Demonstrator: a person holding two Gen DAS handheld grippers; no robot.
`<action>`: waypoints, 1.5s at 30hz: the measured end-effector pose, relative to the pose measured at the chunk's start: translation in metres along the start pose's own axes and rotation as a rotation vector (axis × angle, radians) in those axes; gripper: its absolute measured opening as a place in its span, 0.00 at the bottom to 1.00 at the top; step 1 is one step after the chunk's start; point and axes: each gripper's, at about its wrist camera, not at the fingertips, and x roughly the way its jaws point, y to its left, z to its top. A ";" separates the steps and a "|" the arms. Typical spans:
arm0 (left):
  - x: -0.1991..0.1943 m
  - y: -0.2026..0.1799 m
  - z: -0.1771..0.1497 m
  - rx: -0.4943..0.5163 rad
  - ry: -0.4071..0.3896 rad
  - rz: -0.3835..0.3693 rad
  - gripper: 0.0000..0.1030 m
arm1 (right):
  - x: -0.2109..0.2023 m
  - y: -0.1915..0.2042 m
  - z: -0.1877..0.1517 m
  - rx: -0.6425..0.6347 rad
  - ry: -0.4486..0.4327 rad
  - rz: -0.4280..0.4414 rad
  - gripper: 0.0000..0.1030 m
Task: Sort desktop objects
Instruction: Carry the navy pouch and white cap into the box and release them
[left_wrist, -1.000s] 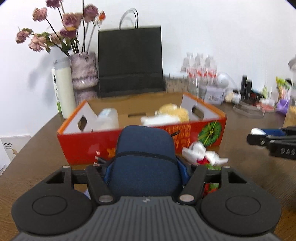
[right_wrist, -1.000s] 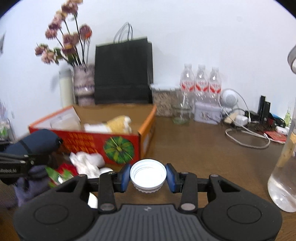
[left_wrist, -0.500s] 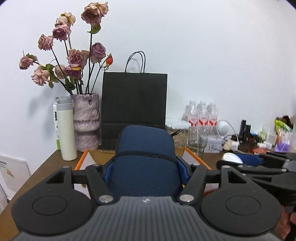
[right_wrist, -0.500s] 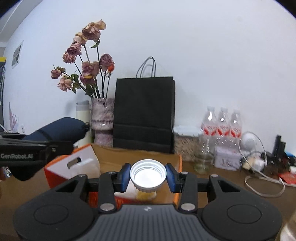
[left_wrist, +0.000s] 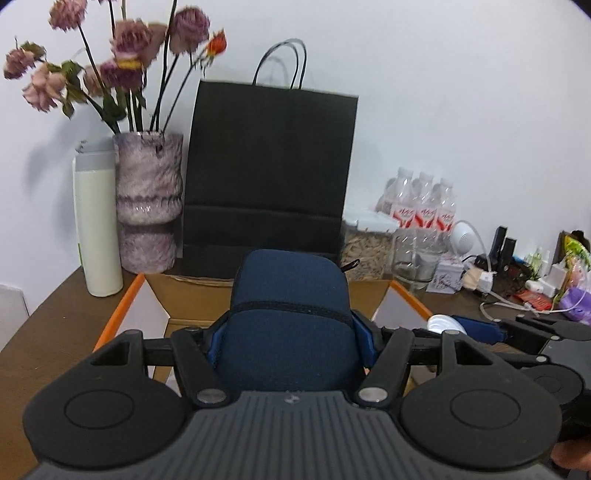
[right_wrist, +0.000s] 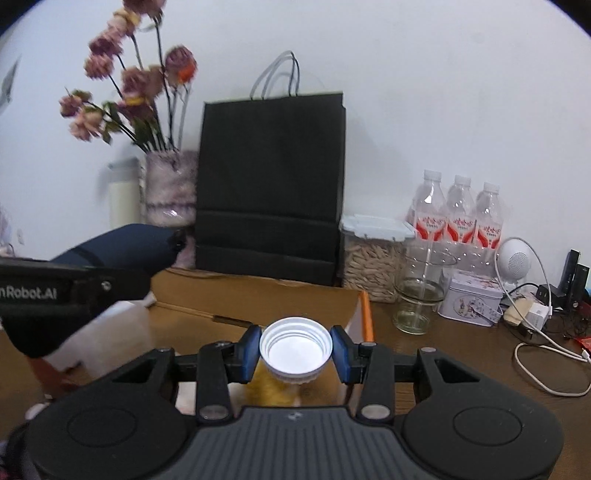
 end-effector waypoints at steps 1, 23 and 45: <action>0.006 0.001 0.000 0.003 0.009 0.001 0.63 | 0.006 -0.002 0.000 -0.003 0.008 -0.002 0.38; 0.052 0.005 -0.013 0.078 0.119 0.036 0.64 | 0.038 -0.010 -0.007 -0.009 0.062 0.051 0.39; 0.034 -0.002 -0.011 0.116 -0.032 0.172 1.00 | 0.023 -0.010 -0.005 0.021 -0.017 0.066 1.00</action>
